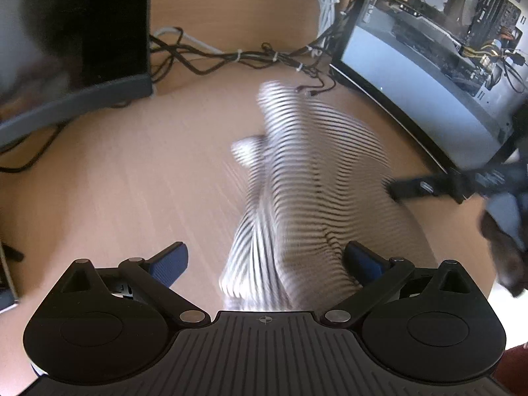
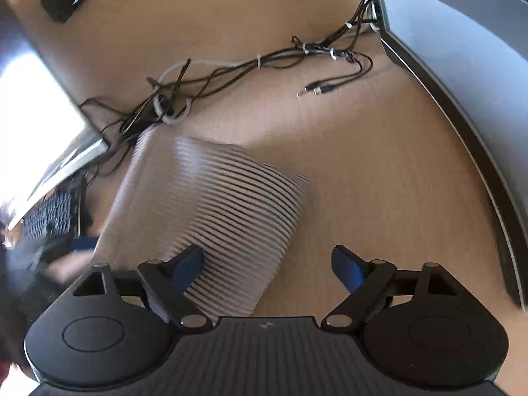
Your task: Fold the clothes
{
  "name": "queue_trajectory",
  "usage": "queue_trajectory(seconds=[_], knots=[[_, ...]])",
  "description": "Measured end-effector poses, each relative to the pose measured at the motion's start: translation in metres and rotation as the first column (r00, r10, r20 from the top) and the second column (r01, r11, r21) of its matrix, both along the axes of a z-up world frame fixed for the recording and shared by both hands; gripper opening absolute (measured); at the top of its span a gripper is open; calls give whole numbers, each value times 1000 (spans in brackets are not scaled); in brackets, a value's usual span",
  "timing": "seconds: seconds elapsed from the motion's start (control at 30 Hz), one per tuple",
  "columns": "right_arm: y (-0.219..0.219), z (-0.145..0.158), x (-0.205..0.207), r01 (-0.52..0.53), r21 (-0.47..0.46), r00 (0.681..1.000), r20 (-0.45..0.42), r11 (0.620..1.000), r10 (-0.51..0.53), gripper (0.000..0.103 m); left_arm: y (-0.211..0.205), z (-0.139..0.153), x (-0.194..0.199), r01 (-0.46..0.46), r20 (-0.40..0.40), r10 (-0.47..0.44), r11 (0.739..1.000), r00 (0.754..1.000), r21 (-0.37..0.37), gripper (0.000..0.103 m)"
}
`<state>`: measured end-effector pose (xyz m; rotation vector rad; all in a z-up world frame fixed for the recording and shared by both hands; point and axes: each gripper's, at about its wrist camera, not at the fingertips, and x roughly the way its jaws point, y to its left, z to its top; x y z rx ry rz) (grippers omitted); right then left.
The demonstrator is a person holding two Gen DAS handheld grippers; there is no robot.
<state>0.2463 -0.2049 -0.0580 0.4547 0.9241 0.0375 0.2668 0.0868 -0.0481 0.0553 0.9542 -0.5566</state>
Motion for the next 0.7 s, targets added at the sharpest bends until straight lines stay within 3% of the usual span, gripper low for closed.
queue_trajectory(seconds=[0.07,0.17,0.23,0.3,0.5,0.7], knots=[[6,3,15,-10,-44,1000,20,999,11,89,7,15,-1,-23,16,23,1000,1000,-11,103],[18,8,27,-41,-123,998,48,992,48,89,20,34,4,-51,5,51,993,999,-105,103],[20,9,28,-53,-147,996,58,988,62,91,22,37,12,-66,-24,63,985,998,-158,103],[18,9,28,-53,-149,996,61,987,62,91,14,27,20,-69,-54,61,986,997,-155,103],[2,19,-2,-83,3,993,78,997,83,99,-7,-17,33,-79,-168,56,988,984,-136,103],[21,-4,-30,-184,7,983,22,983,184,99,-7,-22,35,-109,-183,81,983,980,-149,103]])
